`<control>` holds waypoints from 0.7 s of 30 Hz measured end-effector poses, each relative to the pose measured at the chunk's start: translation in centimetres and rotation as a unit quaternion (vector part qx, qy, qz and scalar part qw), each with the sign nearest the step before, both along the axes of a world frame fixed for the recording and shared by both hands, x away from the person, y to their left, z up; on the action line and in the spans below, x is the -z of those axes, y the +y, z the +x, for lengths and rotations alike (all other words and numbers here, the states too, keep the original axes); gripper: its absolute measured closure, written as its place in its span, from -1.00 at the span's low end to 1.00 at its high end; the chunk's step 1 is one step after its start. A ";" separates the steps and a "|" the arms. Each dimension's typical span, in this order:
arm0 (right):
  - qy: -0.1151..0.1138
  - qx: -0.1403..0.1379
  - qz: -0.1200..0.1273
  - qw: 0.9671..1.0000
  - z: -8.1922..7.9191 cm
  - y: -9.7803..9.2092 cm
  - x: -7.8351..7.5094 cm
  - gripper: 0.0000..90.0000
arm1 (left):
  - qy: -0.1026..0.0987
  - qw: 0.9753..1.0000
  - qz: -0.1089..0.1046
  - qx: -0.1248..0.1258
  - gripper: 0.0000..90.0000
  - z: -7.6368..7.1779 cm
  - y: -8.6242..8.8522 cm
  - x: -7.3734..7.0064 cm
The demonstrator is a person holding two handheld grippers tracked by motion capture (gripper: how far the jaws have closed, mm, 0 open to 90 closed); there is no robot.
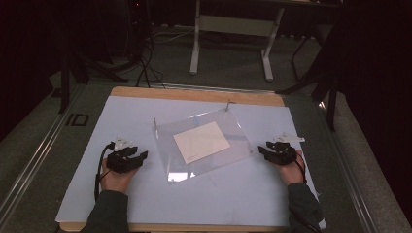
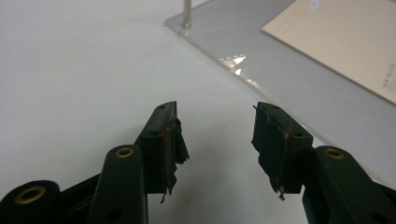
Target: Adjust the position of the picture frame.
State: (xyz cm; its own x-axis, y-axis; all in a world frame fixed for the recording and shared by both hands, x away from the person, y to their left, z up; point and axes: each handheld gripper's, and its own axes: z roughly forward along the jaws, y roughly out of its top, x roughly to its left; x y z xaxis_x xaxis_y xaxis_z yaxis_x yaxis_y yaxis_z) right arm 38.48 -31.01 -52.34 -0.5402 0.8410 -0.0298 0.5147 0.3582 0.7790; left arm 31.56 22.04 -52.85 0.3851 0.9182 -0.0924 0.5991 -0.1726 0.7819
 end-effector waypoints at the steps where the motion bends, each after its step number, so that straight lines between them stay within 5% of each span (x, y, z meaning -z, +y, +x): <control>1: -0.001 -0.001 0.001 1.000 0.0 0.0 -0.1 0.20 | -0.001 1.000 0.002 0.003 0.11 0.1 -0.1 -0.1; 10: -0.009 -0.024 0.021 0.999 0.7 1.0 -0.7 0.22 | 0.003 1.000 0.007 0.020 0.15 1.0 -0.2 -0.8; 21: -0.010 -0.042 0.016 0.999 2.7 2.8 -1.5 0.21 | -0.007 1.000 -0.001 0.020 0.15 2.0 -0.1 -1.4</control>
